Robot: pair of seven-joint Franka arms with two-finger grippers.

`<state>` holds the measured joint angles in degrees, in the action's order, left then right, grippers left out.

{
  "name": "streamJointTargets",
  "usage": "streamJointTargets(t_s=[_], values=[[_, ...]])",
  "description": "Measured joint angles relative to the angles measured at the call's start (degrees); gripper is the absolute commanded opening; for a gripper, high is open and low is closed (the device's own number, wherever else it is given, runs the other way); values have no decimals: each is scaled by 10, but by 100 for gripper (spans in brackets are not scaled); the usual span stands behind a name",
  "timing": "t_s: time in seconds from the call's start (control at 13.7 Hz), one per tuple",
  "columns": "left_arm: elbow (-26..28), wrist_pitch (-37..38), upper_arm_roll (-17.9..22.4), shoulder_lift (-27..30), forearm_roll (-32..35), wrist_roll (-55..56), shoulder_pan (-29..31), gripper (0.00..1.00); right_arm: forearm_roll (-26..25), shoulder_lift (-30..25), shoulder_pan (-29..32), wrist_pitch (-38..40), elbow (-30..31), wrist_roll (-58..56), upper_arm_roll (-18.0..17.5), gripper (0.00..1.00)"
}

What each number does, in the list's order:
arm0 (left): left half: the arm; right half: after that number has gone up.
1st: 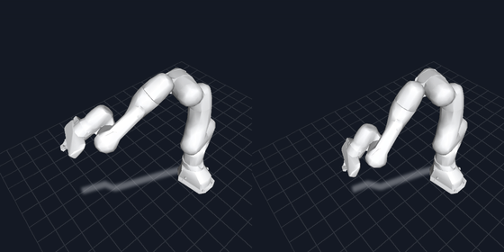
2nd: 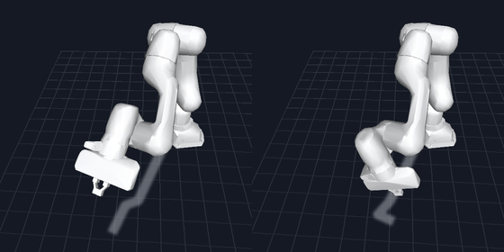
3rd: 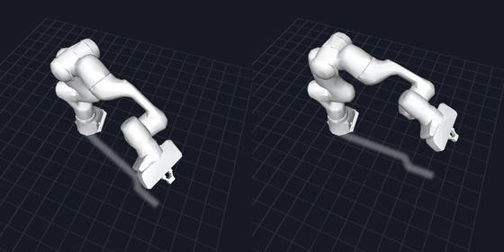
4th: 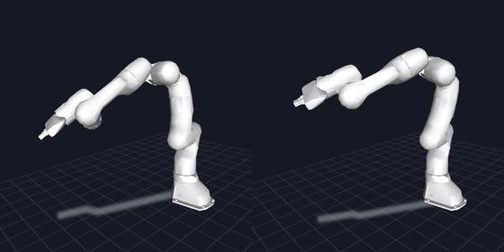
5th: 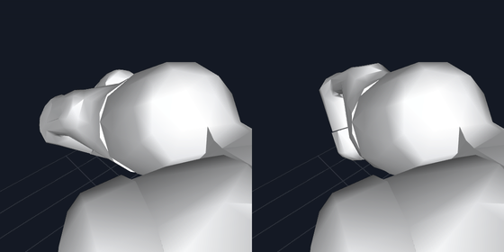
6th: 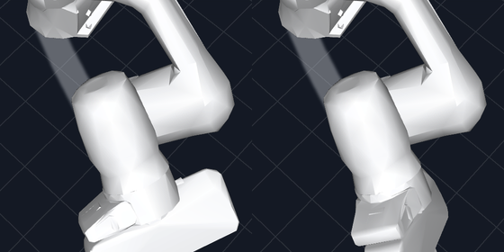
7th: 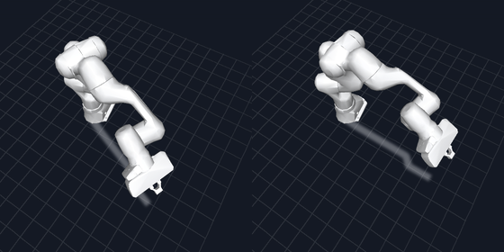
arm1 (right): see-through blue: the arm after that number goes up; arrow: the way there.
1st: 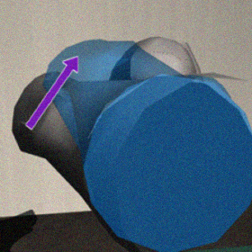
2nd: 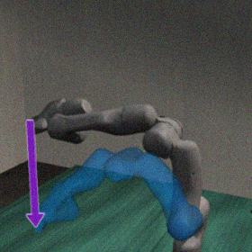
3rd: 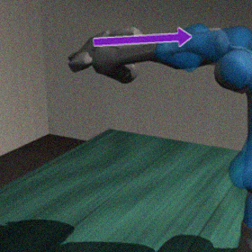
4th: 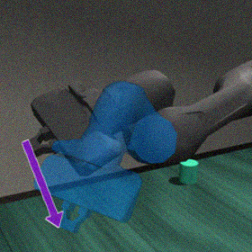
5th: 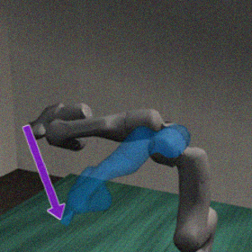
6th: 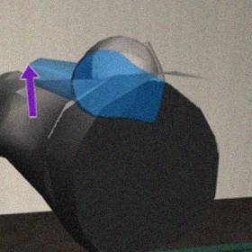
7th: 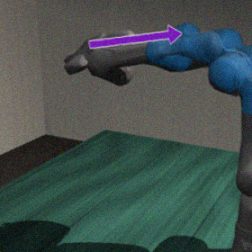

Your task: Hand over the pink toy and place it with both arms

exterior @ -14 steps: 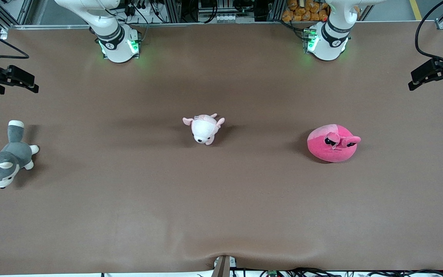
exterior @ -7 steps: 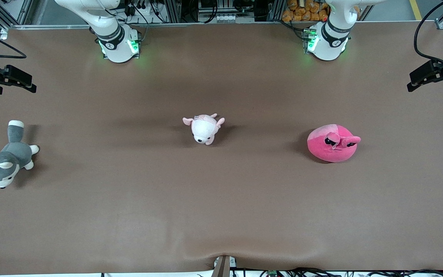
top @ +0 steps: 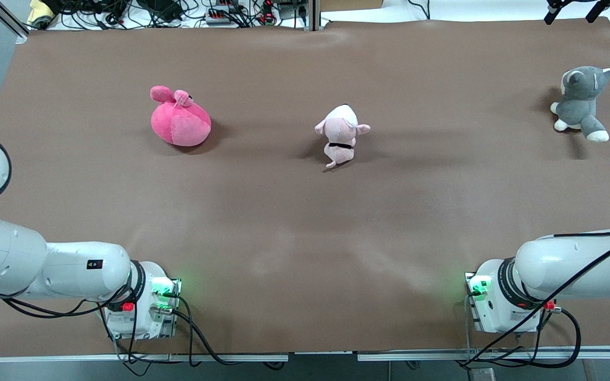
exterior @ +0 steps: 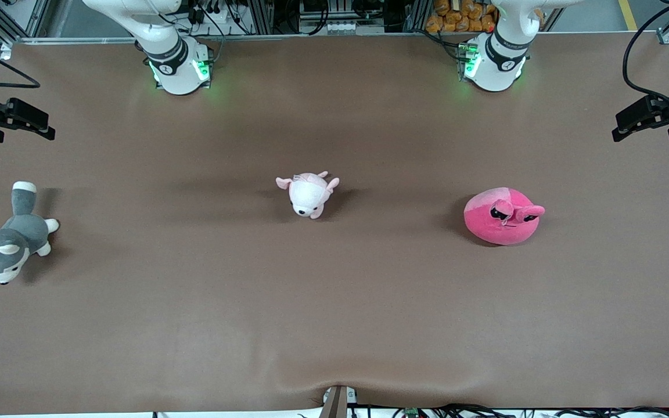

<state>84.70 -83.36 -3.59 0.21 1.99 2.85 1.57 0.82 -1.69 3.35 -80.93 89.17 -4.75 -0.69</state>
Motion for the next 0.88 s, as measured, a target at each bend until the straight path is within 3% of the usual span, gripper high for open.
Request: streamJointTargets(t_s=[0.88], values=[[0, 22, 0, -15, 0, 72, 0, 100, 0, 0, 0, 0, 0, 0, -1, 100]])
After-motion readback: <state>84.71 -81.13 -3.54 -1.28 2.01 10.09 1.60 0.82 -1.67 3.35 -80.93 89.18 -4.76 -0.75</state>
